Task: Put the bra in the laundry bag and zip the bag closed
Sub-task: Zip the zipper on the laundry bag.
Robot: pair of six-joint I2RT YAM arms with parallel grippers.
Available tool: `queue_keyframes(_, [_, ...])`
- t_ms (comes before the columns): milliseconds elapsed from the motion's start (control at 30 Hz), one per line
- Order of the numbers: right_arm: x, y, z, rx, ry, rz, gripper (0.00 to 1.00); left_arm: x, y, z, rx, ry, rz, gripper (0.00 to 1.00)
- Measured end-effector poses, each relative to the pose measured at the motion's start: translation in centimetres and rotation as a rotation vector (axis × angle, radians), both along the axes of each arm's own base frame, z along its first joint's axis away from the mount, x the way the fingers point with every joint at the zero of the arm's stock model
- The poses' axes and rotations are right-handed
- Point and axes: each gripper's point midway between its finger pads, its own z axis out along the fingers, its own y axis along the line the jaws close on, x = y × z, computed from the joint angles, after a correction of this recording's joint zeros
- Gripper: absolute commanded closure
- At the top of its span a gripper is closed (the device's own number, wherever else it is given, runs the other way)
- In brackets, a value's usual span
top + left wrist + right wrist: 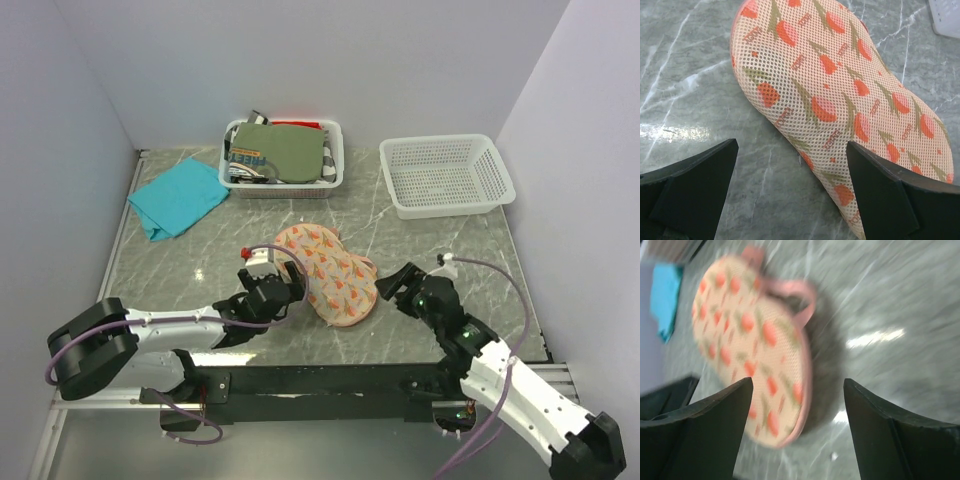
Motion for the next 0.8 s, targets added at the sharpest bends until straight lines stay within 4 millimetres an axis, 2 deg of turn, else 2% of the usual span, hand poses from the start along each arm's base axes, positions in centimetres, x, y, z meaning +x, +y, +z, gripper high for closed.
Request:
queue_keyframes(133, [2.2, -2.5, -0.4, -0.077, 0.028, -0.076, 0.24, 0.0, -0.6, -0.9, -0.005, 0.027, -0.026, 0.04])
queue_keyframes(267, [4.1, -3.5, -1.5, -0.131, 0.101, -0.056, 0.25, -0.1, -1.9, -2.1, -0.039, 0.073, -0.097, 0.04])
queue_keyframes(367, [5.5, -3.0, -1.1, -0.156, 0.123, 0.017, 0.25, -0.1, -2.3, -2.3, -0.1, 0.086, -0.147, 0.04])
queue_keyframes(567, [9.2, -2.0, 3.3, -0.165, 0.002, 0.2, 0.25, -0.5, -2.1, -2.2, -0.173, 0.08, -0.254, 0.04])
queue_keyframes(633, [10.5, -1.7, 4.2, -0.169, -0.014, 0.254, 0.27, -0.2, -2.3, -1.7, -0.195, 0.07, -0.286, 0.03])
queue_keyframes(700, [11.4, -1.0, 4.3, -0.152, -0.012, 0.314, 0.33, 0.0, -2.7, -1.1, -0.228, 0.055, -0.318, 0.04])
queue_keyframes(800, [11.4, 0.1, 3.0, -0.11, 0.032, 0.39, 0.35, 0.0, -3.5, -1.3, -0.255, 0.053, -0.372, 0.01])
